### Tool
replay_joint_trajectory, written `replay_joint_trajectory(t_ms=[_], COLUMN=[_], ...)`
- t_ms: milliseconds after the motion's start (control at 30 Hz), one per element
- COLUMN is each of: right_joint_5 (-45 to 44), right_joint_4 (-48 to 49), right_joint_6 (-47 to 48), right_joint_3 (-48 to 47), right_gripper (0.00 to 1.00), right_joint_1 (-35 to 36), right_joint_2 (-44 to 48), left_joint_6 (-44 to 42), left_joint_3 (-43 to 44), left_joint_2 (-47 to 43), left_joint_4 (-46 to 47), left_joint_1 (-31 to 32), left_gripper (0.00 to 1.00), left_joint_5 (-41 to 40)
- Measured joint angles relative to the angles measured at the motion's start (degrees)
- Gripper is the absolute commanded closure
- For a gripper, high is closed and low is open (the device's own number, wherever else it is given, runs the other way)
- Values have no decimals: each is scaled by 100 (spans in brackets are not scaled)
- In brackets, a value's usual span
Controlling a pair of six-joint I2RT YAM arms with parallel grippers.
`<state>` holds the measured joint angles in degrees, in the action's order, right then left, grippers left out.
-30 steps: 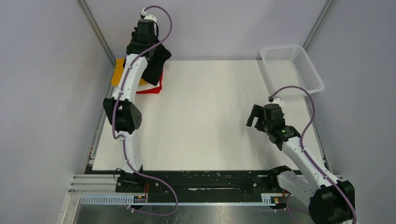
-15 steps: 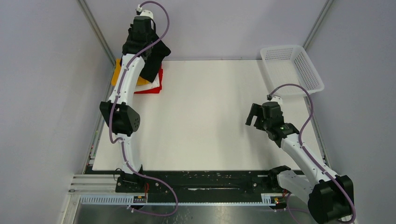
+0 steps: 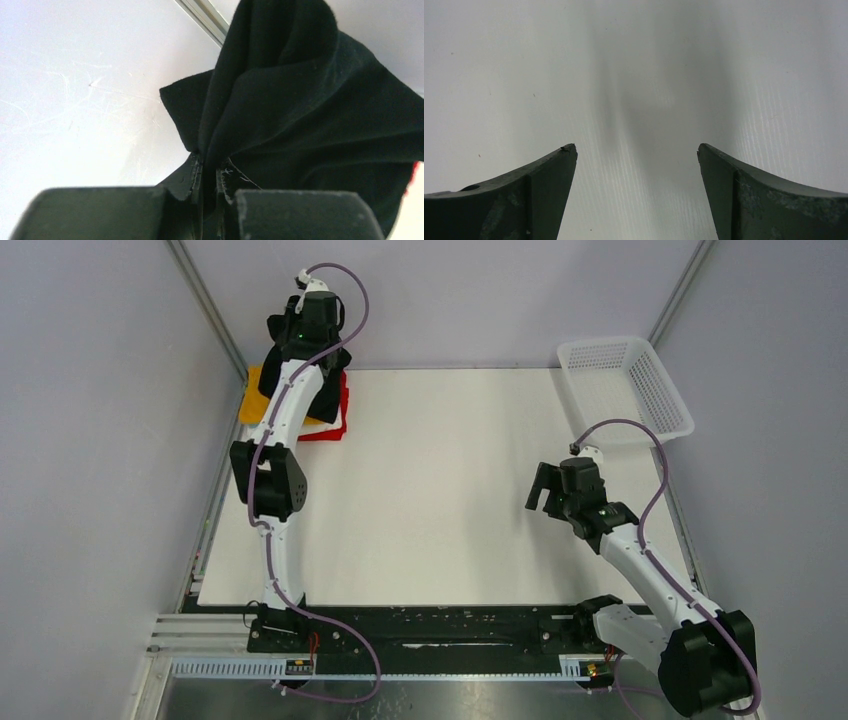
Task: Fold and stack the t-shirts
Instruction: Put the neatly folded tshirt into the corner of the board with the left arm
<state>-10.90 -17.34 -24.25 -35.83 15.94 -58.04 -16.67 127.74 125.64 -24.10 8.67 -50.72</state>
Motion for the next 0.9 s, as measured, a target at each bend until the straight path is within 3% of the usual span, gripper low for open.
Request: replay_joint_trajectory(t_ms=[267, 600, 633, 700, 767, 800, 900], right_joint_5=[0, -79, -105, -166, -190, -197, -208], right_joint_4=[-17, -68, -79, -85, -87, -87, -87], right_joint_6=[2, 0, 0, 0, 2, 0, -2], right_joint_3=[-63, -170, -173, -175, -186, -188, -190], right_gripper=[2, 2, 2, 2, 2, 2, 2], right_joint_1=[0, 0, 0, 0, 0, 0, 0], right_joint_2=[-210, -400, -404, -417, -442, -450, -463], left_joint_6=[-595, -748, -748, -728, -675, -693, -522], left_joint_3=[-306, -234, -118, 42, 57, 59, 81], left_joint_2=[398, 1088, 1211, 1401, 1473, 1491, 1510], left_joint_4=[1261, 1626, 1624, 1622, 1609, 1606, 1613], left_joint_1=[-426, -828, -857, -922, -986, -1012, -1069], left_gripper=[100, 100, 93, 60, 6, 2, 1], left_joint_5=[-350, -356, -356, -350, -361, -369, -409])
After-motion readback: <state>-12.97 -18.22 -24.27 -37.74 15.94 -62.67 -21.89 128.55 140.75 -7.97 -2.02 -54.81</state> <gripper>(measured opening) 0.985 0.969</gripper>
